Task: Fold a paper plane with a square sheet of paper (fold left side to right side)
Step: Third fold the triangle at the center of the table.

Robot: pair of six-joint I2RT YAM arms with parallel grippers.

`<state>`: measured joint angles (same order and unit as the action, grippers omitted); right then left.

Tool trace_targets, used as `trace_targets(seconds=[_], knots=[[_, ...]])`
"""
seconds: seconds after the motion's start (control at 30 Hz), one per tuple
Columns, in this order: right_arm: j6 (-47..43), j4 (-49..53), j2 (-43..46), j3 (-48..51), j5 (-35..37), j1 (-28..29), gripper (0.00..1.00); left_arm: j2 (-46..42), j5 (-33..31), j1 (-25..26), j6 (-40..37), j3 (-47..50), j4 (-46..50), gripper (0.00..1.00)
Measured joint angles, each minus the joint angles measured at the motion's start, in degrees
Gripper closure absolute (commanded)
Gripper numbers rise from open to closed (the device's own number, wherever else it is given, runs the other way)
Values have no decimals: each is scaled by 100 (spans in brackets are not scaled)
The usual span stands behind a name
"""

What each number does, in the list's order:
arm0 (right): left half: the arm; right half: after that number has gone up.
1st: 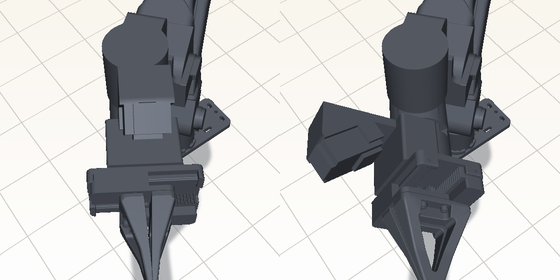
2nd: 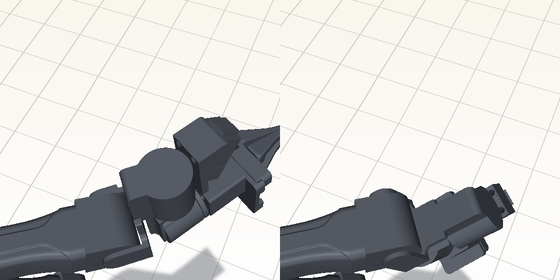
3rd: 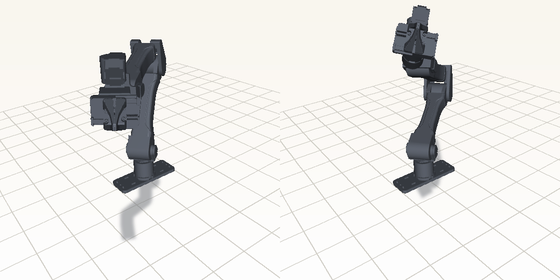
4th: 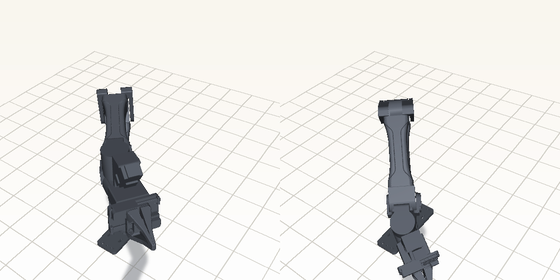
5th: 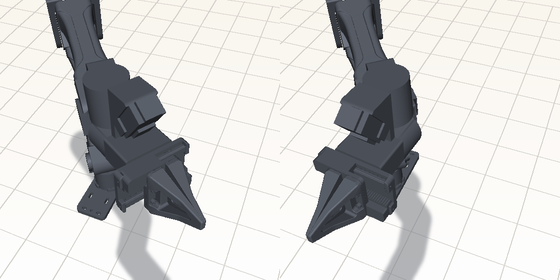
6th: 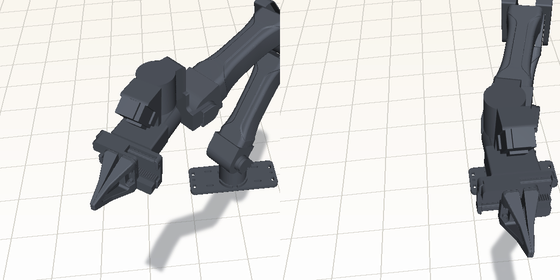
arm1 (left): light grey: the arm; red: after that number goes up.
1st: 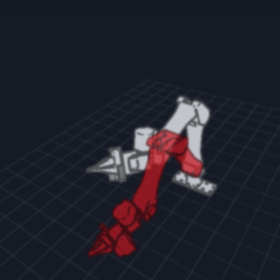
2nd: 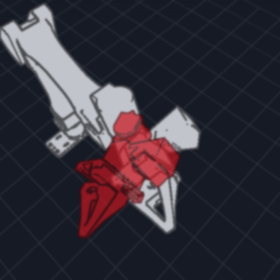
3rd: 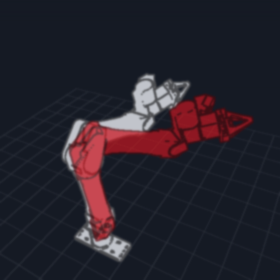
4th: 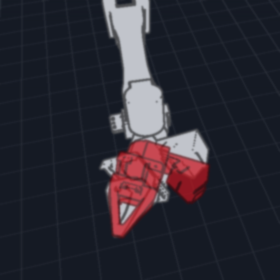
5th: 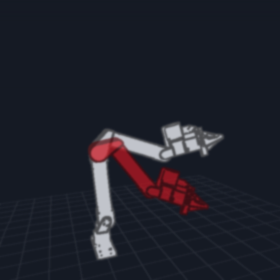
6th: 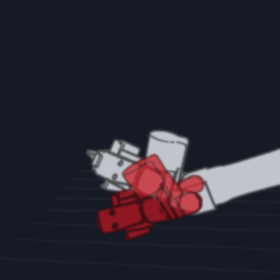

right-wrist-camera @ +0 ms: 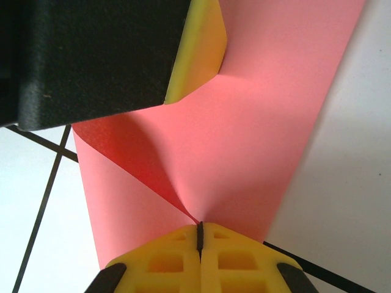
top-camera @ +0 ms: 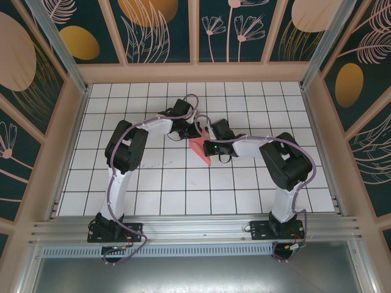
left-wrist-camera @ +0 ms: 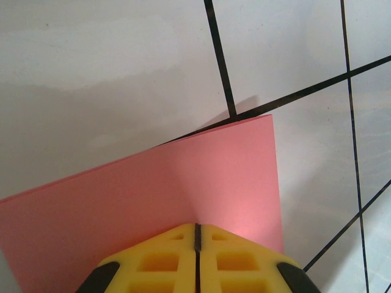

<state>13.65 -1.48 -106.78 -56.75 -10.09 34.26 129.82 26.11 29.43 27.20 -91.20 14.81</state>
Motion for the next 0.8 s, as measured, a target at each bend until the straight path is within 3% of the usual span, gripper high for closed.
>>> trace_targets(seconds=[0.8], knots=[[-131,50,-15,-42,4,2,100,0,-61,22,0,-15,2,90]])
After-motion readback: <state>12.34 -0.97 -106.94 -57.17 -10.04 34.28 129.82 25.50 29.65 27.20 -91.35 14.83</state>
